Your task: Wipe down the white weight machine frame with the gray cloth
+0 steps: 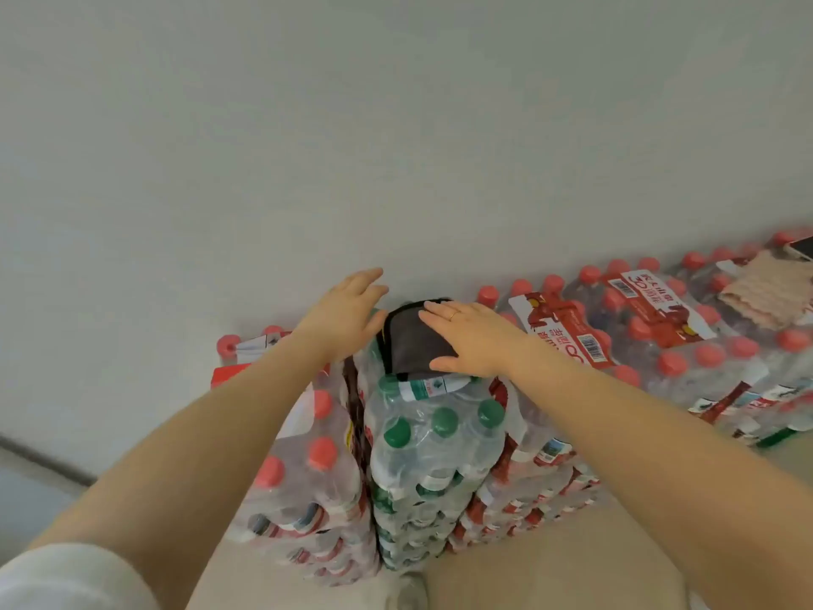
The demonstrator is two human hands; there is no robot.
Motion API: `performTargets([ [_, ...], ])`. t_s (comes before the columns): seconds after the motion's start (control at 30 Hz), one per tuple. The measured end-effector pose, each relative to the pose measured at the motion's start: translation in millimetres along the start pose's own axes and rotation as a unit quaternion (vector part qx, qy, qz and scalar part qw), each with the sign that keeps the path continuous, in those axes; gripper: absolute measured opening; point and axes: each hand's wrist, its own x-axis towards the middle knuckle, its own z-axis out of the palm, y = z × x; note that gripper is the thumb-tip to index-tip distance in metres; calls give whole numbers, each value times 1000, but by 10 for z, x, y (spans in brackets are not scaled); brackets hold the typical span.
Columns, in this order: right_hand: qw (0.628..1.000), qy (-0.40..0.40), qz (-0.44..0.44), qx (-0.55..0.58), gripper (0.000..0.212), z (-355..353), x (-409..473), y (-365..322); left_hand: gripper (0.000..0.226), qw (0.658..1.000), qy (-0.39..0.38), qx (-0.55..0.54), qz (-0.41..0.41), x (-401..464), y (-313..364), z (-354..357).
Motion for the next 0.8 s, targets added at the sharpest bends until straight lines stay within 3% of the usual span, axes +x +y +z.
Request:
performTargets([
  [0.2, 995, -100, -1, -6, 93, 156, 191, 11, 48, 997, -41, -24, 56, 191, -153, 213],
  [0.27, 995, -100, 0, -7, 89, 188, 198, 29, 48, 997, -45, -28, 64, 225, -198, 246],
  [0.5, 998, 44, 12, -45, 41, 289, 154, 68, 41, 989, -91, -86, 76, 278, -119, 250],
  [0.63, 983, 119, 85, 113, 33, 176, -16, 102, 39, 977, -107, -150, 110, 383, 187, 125],
  [0.8, 911, 214, 192, 296, 31, 183, -724, 277, 52, 942, -110, -259, 182, 424, 887, 38],
])
